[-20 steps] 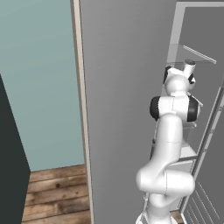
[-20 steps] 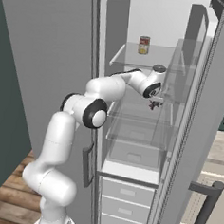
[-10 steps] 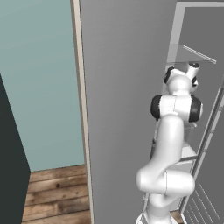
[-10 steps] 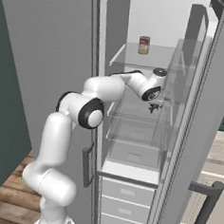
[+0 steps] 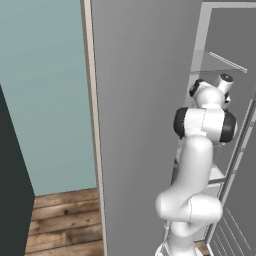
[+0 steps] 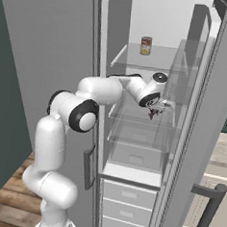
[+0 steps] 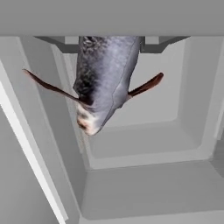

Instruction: Pick fish from the fridge and place it on the plate on the counter.

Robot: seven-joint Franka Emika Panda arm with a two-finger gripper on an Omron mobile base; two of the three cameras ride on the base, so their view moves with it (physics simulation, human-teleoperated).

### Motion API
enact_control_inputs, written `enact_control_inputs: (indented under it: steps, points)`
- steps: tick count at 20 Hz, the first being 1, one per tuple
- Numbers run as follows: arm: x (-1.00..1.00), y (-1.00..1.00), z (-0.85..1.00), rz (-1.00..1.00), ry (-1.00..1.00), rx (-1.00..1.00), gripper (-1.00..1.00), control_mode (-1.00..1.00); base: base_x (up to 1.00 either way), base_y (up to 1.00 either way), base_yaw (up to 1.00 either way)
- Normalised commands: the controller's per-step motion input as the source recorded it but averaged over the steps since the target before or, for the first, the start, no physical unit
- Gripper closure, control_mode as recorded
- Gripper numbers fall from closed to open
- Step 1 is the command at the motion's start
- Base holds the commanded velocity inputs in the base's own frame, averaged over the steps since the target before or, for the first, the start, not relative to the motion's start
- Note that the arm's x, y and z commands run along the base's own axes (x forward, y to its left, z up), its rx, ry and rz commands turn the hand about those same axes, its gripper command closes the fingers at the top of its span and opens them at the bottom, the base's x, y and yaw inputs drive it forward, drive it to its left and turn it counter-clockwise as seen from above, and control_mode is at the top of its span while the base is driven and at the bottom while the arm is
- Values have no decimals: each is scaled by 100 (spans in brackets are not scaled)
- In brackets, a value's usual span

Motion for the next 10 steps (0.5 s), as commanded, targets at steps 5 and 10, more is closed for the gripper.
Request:
enact_control_inputs:
  steps: [5,10]
  points:
    - [-62,24,8,0,-2,0,100,-100,0,0,0]
    - [-66,37,19,0,-4,0,100,-100,0,0,0]
